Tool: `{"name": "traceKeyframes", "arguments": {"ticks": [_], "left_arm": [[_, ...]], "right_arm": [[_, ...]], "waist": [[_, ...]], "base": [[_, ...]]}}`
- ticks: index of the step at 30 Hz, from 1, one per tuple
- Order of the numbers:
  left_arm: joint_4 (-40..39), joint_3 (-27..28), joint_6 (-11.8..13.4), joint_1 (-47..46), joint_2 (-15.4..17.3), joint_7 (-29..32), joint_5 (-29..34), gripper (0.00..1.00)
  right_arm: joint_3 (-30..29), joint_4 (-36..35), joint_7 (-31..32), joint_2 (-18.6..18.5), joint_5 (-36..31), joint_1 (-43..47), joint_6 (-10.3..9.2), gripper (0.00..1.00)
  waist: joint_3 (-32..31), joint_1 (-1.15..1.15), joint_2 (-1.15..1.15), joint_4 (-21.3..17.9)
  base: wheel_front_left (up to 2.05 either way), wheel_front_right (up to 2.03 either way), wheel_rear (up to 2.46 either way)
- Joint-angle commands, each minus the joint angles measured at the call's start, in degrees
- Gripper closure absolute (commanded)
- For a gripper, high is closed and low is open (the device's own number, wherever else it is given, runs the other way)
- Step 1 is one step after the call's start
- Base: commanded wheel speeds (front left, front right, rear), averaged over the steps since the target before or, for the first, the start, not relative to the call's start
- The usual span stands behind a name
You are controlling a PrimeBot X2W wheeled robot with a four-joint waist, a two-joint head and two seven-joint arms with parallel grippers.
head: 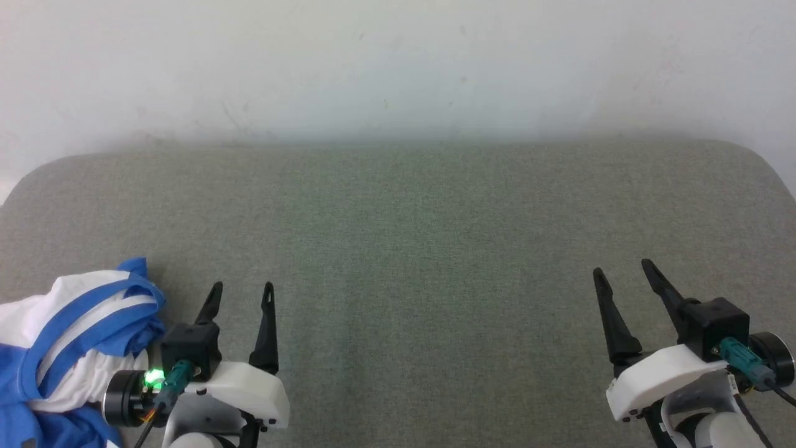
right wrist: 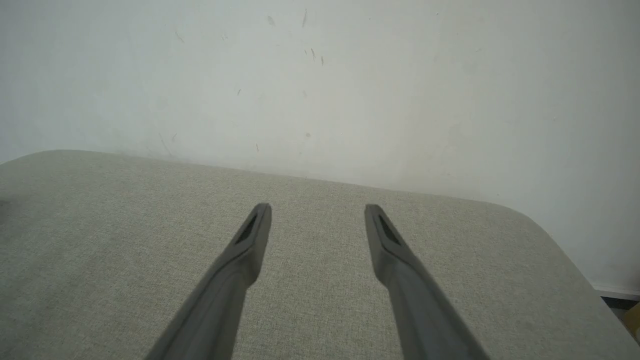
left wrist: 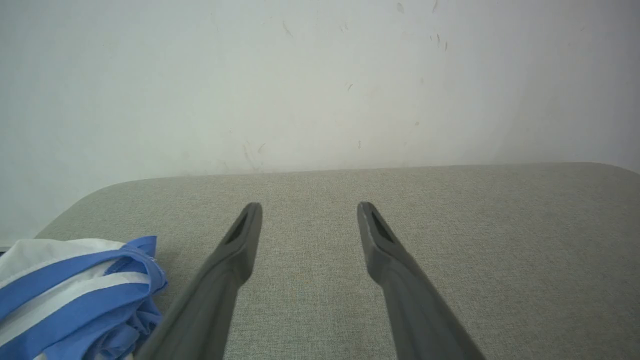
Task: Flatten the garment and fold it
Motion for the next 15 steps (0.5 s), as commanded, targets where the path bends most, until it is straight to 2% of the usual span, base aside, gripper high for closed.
{"name": "traceKeyframes", "arguments": {"ticks": [1,15], "left_arm": [[0.40,-0.19,0.24,-0.14,-0.03,-0.66,-0.69,0.00],[1.17,-0.26,0.43,-0.07,-0.05,-2.22,-1.51,0.00]], "right_arm": [[-0.28,0.45,-0.67,0.04,0.77,0.44,-0.02,0.00],[-0.14,1.38,-2.22,0.06,2.41,0.72,-0.03,0.00]], "waist": [[0.02,0.00,0.00,0.33],[0.16,0.00,0.00,3.61]], "base": [[0.00,0.00,0.00],[0.00,0.00,0.00]]}}
